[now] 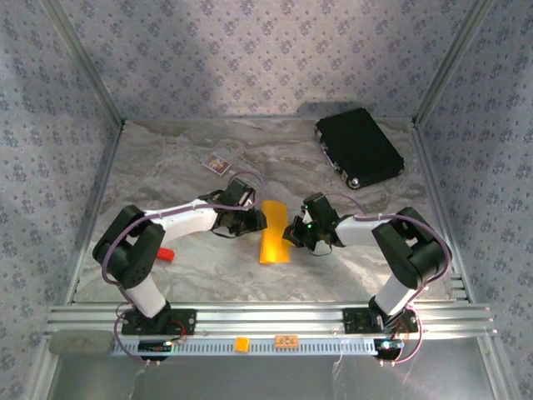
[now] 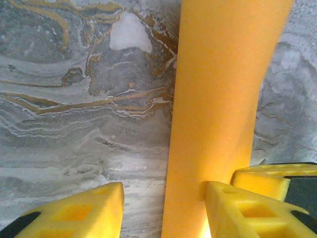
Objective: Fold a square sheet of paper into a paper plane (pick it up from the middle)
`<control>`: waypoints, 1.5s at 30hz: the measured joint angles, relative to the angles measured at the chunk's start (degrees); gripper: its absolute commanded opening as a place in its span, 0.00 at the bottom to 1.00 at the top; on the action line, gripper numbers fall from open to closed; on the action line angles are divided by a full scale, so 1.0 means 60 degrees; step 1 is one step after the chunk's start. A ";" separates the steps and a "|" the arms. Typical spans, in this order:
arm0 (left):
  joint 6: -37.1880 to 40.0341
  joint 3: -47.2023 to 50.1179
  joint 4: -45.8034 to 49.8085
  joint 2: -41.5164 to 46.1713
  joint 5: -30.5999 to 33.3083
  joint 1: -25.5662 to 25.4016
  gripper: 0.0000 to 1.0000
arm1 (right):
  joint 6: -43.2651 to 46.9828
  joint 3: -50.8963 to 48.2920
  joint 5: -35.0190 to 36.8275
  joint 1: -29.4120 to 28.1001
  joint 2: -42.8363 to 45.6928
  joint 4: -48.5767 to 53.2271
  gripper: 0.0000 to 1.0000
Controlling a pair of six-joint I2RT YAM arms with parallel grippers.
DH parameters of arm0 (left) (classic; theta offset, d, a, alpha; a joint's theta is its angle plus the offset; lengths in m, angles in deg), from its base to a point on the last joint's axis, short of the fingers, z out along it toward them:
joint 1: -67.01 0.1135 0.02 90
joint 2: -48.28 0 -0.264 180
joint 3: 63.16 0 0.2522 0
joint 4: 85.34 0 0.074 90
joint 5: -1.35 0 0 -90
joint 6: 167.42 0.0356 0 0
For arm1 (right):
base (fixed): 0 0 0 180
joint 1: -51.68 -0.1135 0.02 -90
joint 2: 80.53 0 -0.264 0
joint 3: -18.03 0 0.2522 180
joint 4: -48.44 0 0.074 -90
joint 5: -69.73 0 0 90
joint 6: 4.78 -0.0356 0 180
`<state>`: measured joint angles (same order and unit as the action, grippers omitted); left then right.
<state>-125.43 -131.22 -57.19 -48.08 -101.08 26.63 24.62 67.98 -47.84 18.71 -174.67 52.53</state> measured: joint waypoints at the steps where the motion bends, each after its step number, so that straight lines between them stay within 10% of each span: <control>1: 0.0000 0.0000 -0.0007 -0.0073 -0.0004 0.0000 0.46 | 0.0000 0.0000 0.0000 0.0000 0.0000 0.0000 0.06; 20: 0.0033 -0.0120 0.0069 0.0186 0.0047 -0.0091 0.74 | 0.0015 -0.0029 0.0036 0.0018 0.0087 0.0091 0.09; 45: 0.0168 0.0000 -0.0601 -0.0583 -0.1122 -0.0066 0.43 | 0.0106 -0.0055 0.0062 0.0066 0.0146 0.0208 0.10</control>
<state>-124.43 -131.22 -60.79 -51.58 -107.81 26.24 25.25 67.65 -47.47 19.10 -173.80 53.78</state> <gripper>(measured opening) 0.459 0.091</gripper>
